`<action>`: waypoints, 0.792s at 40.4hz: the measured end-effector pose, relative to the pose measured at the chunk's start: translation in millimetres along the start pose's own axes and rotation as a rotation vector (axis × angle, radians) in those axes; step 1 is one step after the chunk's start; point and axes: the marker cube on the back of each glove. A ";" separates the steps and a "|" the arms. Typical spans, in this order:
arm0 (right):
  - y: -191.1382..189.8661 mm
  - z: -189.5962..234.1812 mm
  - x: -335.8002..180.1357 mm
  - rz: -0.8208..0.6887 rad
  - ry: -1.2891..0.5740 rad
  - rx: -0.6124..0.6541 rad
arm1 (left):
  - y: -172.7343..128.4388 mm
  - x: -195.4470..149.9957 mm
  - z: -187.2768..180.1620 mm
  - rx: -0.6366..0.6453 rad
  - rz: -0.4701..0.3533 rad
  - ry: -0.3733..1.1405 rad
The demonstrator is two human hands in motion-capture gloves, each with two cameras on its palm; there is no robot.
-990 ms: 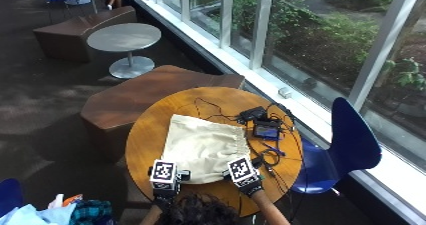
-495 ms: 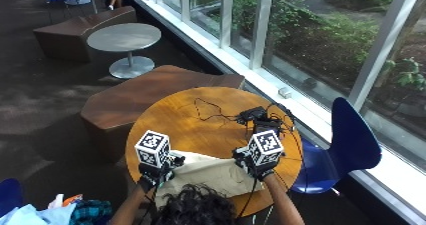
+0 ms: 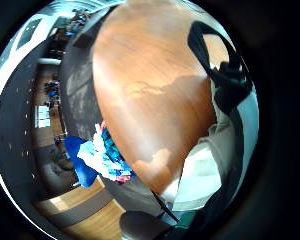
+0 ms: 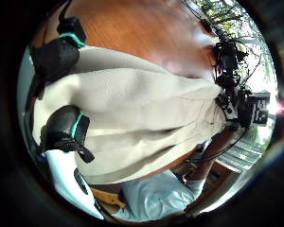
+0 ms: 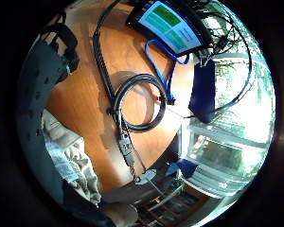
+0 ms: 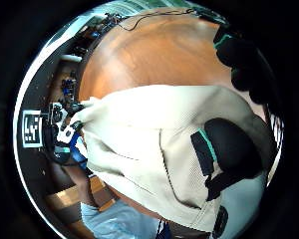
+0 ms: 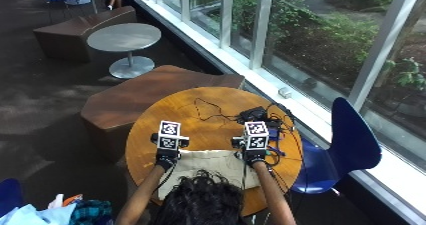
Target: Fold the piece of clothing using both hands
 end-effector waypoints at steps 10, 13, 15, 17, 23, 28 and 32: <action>98.3 -2.5 40.5 0.343 -0.188 0.321 | 50.5 14.7 11.2 0.343 0.052 -0.084; 130.4 6.9 36.0 0.437 -0.213 0.329 | 62.2 23.7 29.5 0.357 0.088 -0.029; 139.7 17.6 32.9 0.477 -0.186 0.296 | 64.3 27.6 43.8 0.330 0.097 -0.012; 142.6 29.2 28.8 0.506 -0.135 0.230 | 64.3 28.8 59.9 0.257 0.101 -0.019; 133.0 47.7 14.1 0.504 -0.106 0.121 | 65.9 34.4 92.0 0.006 0.168 0.020; 122.7 46.8 10.3 0.486 -0.147 0.141 | 58.7 41.8 99.2 -0.012 0.175 0.057; 117.2 43.8 17.5 0.486 -0.157 0.139 | 50.8 53.2 101.1 -0.029 0.193 0.052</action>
